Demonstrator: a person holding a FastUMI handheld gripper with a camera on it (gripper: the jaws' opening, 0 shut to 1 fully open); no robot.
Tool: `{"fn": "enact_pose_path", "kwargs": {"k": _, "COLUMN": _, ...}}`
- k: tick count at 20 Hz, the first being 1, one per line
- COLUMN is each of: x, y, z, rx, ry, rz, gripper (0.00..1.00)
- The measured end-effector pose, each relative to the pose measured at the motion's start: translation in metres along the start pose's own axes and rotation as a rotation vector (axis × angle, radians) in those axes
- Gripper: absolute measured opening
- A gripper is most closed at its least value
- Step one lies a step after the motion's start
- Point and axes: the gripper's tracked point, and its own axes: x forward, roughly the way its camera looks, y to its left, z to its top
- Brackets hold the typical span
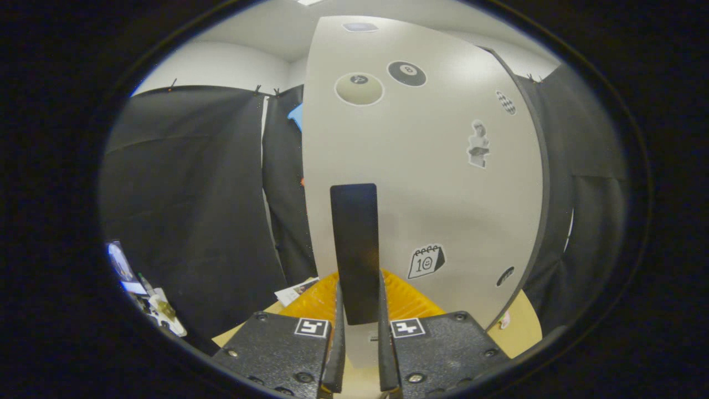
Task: Open the shoe cabinet door, grab the shoes and put them into the shoe cabinet, then close the shoe cabinet door.
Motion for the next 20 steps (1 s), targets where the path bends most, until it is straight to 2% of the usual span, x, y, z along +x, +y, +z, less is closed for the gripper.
{"fn": "enact_pose_path", "kwargs": {"k": 7, "x": -0.068, "y": -0.028, "z": -0.006, "rx": 0.001, "ry": 0.0, "rz": -0.04, "gripper": 0.27}}
{"fn": "enact_pose_path", "kwargs": {"k": 15, "x": -0.129, "y": -0.07, "z": -0.01, "rx": -0.005, "ry": -0.003, "rz": -0.145, "gripper": 0.25}}
{"fn": "enact_pose_path", "kwargs": {"k": 20, "x": -0.157, "y": -0.101, "z": -0.014, "rx": -0.009, "ry": -0.002, "rz": -0.21, "gripper": 0.18}}
